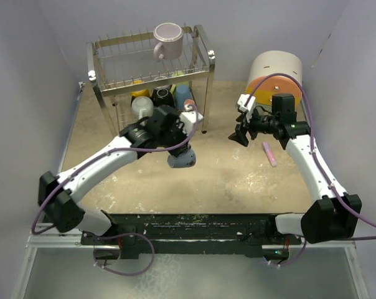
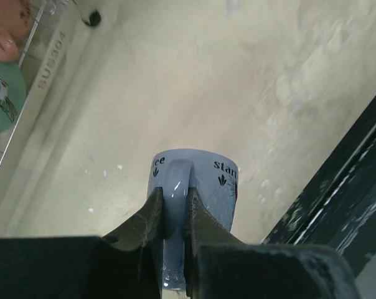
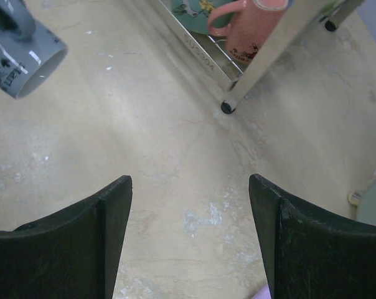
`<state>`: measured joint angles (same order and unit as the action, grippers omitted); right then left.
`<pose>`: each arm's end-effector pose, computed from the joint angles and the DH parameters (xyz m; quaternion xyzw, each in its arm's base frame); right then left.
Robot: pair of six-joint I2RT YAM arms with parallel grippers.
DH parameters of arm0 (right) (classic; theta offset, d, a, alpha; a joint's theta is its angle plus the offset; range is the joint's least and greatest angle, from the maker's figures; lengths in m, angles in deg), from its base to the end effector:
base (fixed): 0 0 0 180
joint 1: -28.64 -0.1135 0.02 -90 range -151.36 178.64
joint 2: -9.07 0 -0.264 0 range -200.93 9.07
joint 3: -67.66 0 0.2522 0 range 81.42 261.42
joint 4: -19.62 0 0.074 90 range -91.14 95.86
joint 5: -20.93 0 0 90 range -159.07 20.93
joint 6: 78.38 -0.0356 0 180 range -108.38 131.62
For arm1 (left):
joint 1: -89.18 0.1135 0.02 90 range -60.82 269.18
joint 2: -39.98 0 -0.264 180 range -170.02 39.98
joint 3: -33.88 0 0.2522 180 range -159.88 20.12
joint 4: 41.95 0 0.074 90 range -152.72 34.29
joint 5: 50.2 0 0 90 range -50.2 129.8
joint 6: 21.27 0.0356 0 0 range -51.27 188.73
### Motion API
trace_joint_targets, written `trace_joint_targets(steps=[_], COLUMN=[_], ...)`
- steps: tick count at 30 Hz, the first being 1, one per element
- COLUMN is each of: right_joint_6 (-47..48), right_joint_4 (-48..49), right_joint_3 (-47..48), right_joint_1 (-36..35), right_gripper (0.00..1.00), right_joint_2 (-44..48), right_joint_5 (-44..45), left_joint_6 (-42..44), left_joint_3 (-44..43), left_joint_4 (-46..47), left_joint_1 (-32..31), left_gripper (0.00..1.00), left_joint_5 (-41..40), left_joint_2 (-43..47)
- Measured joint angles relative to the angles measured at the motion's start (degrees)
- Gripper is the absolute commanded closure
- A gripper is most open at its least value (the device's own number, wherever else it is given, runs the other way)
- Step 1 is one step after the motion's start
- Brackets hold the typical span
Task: Load the cups into the dish rack
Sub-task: Position the cup upside down at the center of the board.
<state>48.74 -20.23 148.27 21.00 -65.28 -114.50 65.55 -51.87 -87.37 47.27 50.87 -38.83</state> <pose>0.2761 0.0626 0.3405 -0.4783 0.6822 0.2182 0.5082 0.2220 -0.2084 0.3352 0.3368 0.8318 -0.2461 0.3662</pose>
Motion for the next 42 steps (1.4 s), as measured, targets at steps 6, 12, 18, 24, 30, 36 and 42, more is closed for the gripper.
trace_joint_targets(steps=[6,12,18,24,30,36,42], right_joint_6=[-3.93,-6.01,-6.80,-7.04,-7.04,-7.02,-6.95], right_joint_4=[3.30,5.40,6.34,6.93,7.02,7.17,7.17], right_joint_3=[-0.70,-1.66,-1.75,-1.97,-2.60,-2.60,-2.67], right_joint_1=[2.32,5.14,5.57,5.86,6.14,6.27,6.58], right_gripper=[0.22,0.22,0.22,0.22,0.22,0.22,0.22], right_joint_2=[-0.57,-0.61,-0.61,-0.61,-0.61,-0.61,-0.61], right_joint_5=[2.67,3.76,4.00,4.04,4.37,4.44,4.44], left_joint_6=[10.27,17.18,20.50,21.88,22.21,21.11,17.99], left_joint_3=[-11.76,-17.20,-21.20,-22.34,-22.40,-22.40,-19.93], left_joint_4=[-19.41,-27.96,-28.85,-28.87,-28.68,-26.67,-22.05], left_joint_1=[-6.75,-9.53,-9.99,-10.49,-11.02,-11.47,-11.80], left_gripper=[1.00,1.00,1.00,0.84,0.63,0.53,0.55], left_joint_5=[-9.33,-12.81,-15.47,-16.55,-17.07,-17.31,-17.09], left_joint_2=[-15.02,-25.88,-31.93,-36.46,-36.96,-37.00,-31.04])
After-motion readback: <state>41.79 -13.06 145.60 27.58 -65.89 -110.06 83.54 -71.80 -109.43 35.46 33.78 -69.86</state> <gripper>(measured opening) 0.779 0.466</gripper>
